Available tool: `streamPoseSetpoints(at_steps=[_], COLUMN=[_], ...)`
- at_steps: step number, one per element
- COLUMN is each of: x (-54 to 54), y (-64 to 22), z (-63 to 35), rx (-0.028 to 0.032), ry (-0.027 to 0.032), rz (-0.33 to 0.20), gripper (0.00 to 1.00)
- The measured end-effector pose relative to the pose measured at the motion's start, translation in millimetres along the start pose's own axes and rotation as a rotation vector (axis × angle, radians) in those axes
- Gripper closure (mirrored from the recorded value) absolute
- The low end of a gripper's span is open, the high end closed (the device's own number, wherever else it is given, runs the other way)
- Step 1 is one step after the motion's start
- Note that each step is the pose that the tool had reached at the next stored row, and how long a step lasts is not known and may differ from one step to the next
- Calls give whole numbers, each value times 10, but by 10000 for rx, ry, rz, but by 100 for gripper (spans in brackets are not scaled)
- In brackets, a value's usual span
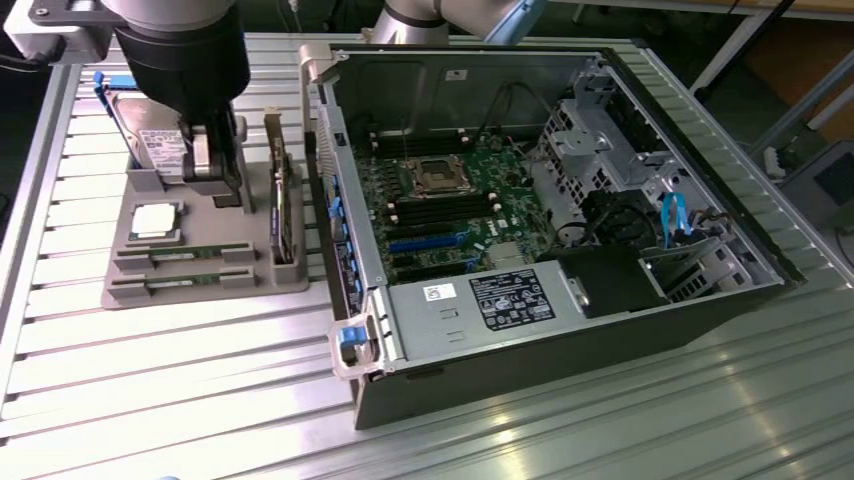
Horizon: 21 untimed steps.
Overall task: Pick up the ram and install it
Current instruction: 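Pick up the ram and move it above insertion slot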
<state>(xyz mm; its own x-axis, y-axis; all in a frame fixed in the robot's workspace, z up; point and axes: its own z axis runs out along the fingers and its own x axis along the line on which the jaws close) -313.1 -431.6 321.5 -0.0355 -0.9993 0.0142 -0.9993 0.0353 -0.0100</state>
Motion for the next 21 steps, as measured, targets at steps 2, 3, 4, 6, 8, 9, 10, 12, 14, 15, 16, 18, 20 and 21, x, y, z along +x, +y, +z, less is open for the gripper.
streamPoseSetpoints(at_steps=[2, 3, 4, 6, 8, 9, 10, 12, 14, 15, 16, 18, 20, 21], x=[0, 0, 0, 0, 1, 1, 2, 4, 5, 7, 8, 8, 9, 9], y=[0, 0, 0, 1, 2, 2, 4, 5, 6, 7, 8, 10, 11, 14], z=[23, 32, 43, 53, 68, 78, 86, 101, 121, 131, 144, 152, 170, 178], rx=[2, 2, 1, 1, 1, 2, 1, 2, 2, 2, 2, 1, 2, 1], ry=[-2, -1, -1, -1, -1, -2, -1, -2, -2, -1, -1, -1, -1, -1], rz=[-4, -5, -8, -10, -12, -14, -15, -17, -21, -23, -24, -24, -24, -24], gripper=[71, 71, 71, 71, 71, 71, 71, 71, 71, 71, 71, 71, 71, 71])
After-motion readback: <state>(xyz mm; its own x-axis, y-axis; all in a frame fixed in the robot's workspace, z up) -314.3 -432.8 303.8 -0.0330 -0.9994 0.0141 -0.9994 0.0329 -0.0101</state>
